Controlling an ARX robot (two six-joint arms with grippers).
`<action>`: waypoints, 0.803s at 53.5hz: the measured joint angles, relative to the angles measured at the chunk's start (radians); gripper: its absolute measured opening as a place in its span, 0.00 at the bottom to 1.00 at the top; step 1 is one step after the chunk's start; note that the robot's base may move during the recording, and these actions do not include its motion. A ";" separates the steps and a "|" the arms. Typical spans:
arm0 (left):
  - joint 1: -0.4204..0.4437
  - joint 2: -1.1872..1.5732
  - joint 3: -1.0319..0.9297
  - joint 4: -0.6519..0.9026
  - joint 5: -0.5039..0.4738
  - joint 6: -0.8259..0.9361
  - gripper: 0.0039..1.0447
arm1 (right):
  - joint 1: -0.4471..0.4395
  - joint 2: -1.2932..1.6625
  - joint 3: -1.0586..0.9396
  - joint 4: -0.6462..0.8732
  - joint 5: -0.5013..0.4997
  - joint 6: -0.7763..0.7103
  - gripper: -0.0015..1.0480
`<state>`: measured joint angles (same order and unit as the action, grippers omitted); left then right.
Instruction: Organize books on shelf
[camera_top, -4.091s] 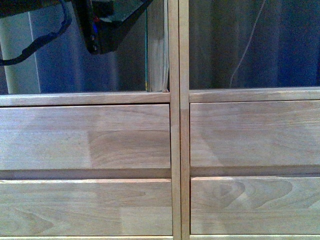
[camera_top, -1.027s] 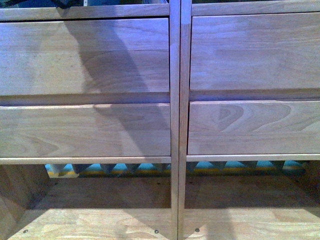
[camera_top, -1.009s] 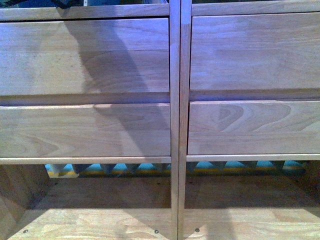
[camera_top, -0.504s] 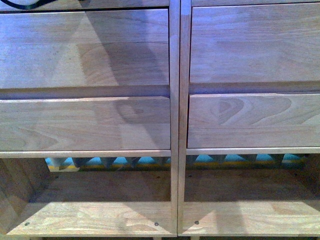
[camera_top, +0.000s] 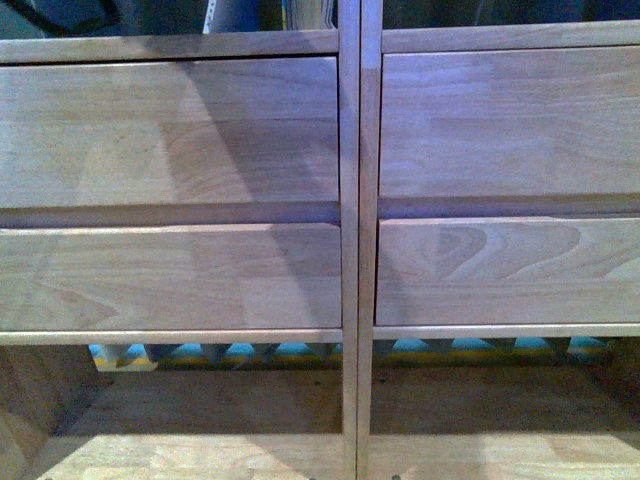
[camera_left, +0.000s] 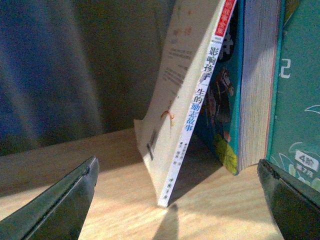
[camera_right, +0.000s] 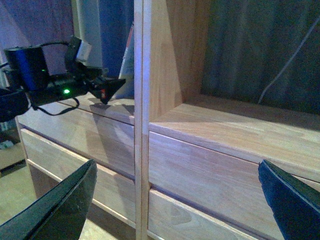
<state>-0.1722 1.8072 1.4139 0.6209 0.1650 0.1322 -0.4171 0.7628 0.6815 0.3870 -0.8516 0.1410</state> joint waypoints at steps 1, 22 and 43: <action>0.006 -0.030 -0.037 0.012 -0.006 0.000 0.93 | 0.000 0.000 0.000 0.000 0.000 0.000 0.93; 0.192 -0.661 -0.634 0.005 0.240 -0.145 0.93 | 0.000 0.000 0.000 0.000 0.000 0.000 0.93; 0.174 -0.906 -0.899 -0.233 -0.164 -0.148 0.43 | 0.178 -0.171 -0.150 -0.320 0.615 -0.116 0.54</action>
<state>0.0017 0.9012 0.5148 0.3882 0.0006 -0.0154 -0.2390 0.5919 0.5320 0.0669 -0.2371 0.0246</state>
